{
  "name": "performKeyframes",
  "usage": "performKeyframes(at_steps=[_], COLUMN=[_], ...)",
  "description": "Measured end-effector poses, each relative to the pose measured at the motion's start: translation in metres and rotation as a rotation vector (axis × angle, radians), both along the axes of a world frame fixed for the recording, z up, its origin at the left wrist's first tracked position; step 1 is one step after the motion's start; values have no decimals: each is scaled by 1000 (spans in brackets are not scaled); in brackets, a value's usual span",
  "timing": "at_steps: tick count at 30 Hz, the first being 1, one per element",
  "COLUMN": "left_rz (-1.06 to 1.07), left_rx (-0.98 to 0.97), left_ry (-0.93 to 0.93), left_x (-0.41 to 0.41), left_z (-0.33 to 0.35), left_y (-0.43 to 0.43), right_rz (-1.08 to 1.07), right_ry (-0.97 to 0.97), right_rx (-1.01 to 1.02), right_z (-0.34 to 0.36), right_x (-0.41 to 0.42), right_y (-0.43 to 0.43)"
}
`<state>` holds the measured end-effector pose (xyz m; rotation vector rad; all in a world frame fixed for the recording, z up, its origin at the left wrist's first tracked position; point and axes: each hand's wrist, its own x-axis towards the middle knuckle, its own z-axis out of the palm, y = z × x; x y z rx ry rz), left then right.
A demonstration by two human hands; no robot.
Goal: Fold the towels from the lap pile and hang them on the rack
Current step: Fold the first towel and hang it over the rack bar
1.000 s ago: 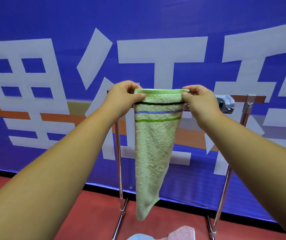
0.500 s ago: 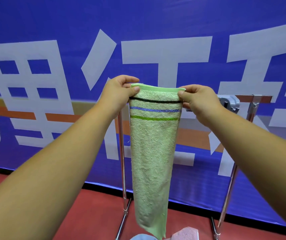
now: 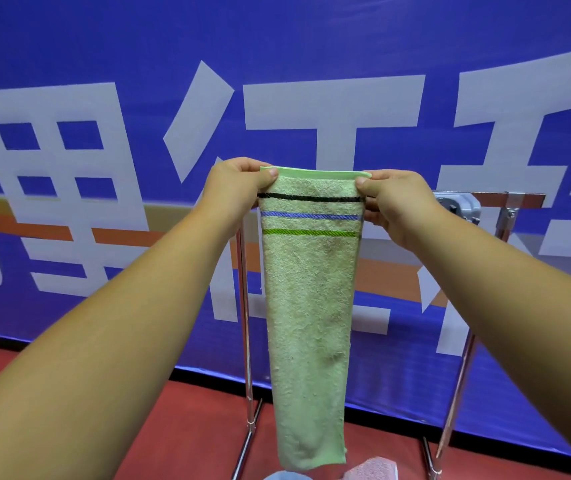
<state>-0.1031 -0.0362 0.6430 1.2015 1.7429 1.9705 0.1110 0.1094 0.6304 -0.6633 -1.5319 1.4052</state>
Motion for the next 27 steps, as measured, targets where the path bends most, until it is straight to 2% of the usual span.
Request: performKeyframes(at_steps=[10, 15, 19, 22, 27], left_rz=[30, 119, 122, 101, 45], left_rx=[-14, -77, -99, -88, -95], left_ry=[-102, -193, -198, -198, -164], left_x=[8, 21, 28, 40, 61], left_z=[-4, -11, -24, -35, -43], left_y=[3, 2, 7, 9, 14], right_rz=[-46, -42, -43, -69, -50], right_ry=[-65, -71, -61, -58, -106], right_rx=[-38, -133, -189, -184, -58], right_z=[1, -10, -23, -30, -39], right_x=[-2, -8, -18, -25, -28], right_y=[-2, -14, -26, -33, -36])
